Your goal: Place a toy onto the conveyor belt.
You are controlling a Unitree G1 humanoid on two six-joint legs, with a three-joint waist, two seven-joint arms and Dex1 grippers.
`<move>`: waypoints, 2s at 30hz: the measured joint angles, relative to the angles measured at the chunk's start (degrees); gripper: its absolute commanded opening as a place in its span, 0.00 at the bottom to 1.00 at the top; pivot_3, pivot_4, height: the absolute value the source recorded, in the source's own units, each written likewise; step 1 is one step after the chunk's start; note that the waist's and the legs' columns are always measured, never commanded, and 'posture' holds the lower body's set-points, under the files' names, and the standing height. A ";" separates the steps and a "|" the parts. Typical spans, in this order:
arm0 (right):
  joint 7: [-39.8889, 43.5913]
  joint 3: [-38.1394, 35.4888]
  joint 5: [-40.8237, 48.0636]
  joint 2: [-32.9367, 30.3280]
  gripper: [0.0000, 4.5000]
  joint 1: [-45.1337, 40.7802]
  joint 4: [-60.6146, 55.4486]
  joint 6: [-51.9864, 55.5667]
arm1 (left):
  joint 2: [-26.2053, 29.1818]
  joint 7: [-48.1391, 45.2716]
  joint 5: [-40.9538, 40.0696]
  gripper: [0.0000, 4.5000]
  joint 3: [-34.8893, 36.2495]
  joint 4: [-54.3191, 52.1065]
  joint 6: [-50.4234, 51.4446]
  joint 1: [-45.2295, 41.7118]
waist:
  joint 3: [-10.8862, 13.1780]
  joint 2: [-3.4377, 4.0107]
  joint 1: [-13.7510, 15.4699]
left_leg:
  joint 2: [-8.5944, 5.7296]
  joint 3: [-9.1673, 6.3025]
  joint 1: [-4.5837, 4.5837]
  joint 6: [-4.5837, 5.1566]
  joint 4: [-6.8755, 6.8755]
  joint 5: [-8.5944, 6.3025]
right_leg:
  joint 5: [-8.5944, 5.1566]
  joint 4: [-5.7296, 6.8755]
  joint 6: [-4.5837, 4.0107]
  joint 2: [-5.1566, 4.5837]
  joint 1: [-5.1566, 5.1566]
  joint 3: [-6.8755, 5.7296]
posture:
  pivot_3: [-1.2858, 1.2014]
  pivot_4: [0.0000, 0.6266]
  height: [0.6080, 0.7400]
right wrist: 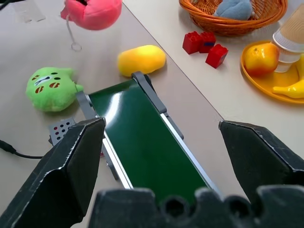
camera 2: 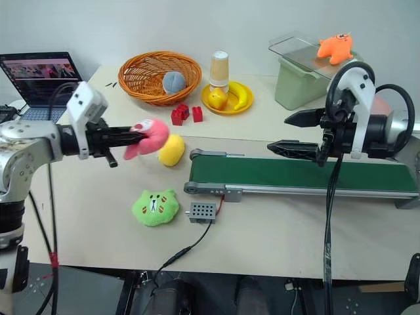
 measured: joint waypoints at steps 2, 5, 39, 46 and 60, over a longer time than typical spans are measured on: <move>-0.58 -0.62 0.21 -0.03 1.00 0.61 -0.20 0.01 | -0.45 -0.84 0.08 0.09 -1.38 1.05 -0.42 -1.56 | 0.00 0.00 -0.22 | 0.01 0.01 0.01 -0.01 0.00 0.00 | 0.00 0.00 0.00 0.01 -0.01 0.01 | 0.52 0.24 1.00; -2.46 -2.67 0.57 -0.05 1.00 2.56 -2.31 0.43 | -3.32 -1.90 1.19 0.09 -4.54 5.33 -1.11 -6.60 | 0.00 0.00 0.00 | -0.02 0.00 0.01 -0.03 0.01 0.02 | 0.00 0.02 0.00 0.01 0.01 0.00 | 0.52 0.24 1.00; -19.73 -22.29 13.32 -0.38 1.00 16.51 -17.89 10.28 | -22.14 -15.92 14.53 0.86 -21.43 20.50 -18.30 -14.76 | 0.01 -0.01 0.04 | -0.02 -0.31 0.00 0.48 0.07 -0.26 | 0.01 -0.01 0.02 0.01 0.02 0.08 | 0.52 0.24 1.00; -19.59 -21.99 13.39 -1.42 1.00 16.45 -17.11 10.08 | -21.75 -14.90 15.25 0.99 -20.31 20.71 -18.37 -14.79 | 0.01 -0.01 0.05 | -0.02 -0.36 -0.01 0.50 0.07 -0.27 | 0.01 0.00 0.02 0.01 0.02 0.08 | 0.52 0.24 1.00; -16.32 -19.64 14.02 -4.05 1.00 15.01 -14.84 9.54 | -12.45 -14.15 6.64 0.99 -5.89 18.45 -4.46 -21.82 | 0.00 0.00 -0.64 | 0.01 -0.38 0.07 0.44 0.06 -0.24 | 0.00 0.02 0.06 0.01 0.01 0.12 | 0.52 0.24 1.00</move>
